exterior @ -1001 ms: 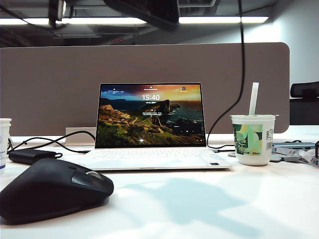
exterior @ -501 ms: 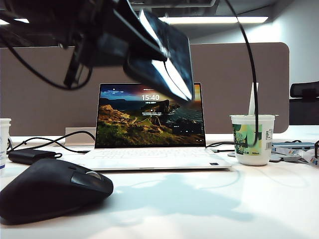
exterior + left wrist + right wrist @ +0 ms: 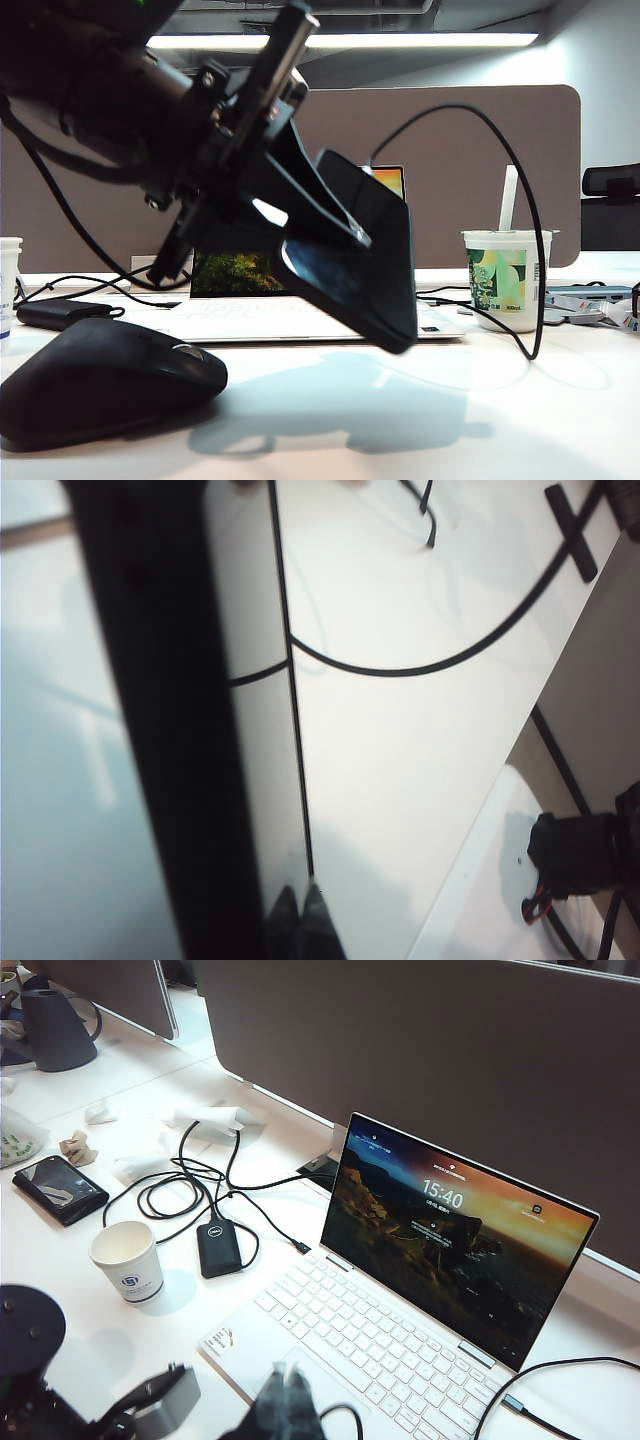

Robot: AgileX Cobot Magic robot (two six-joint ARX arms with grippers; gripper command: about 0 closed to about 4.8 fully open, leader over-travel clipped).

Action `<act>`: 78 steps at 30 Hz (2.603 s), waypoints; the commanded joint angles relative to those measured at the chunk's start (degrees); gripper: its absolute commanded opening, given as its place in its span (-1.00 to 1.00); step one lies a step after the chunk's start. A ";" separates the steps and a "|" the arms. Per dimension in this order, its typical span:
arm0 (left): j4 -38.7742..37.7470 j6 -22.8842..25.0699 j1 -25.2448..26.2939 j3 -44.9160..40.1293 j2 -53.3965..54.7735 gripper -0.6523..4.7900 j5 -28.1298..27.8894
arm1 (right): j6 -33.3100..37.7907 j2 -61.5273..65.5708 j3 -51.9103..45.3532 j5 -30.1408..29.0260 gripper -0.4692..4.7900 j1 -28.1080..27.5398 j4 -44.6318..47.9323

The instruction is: Pick up the black phone, pick up the charger plug, insert the charger plug into the phone's charging port, and finally place the connected phone back on the desk.

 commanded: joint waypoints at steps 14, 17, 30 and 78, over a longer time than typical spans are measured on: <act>1.03 -3.74 -5.18 5.97 9.84 -0.78 -3.08 | -0.07 -0.26 0.35 0.09 -0.84 0.11 0.57; 1.31 -3.78 -5.18 6.25 11.37 -0.78 -3.30 | -0.07 -0.26 0.35 0.09 -0.84 0.11 0.55; -1.33 -3.74 -5.14 6.25 12.94 -0.51 -6.56 | -0.07 -0.26 0.33 0.09 -0.84 0.11 0.55; -33.29 12.46 -5.11 23.43 7.58 -0.55 -22.58 | -0.09 -1.60 0.33 1.86 -0.84 0.11 -9.99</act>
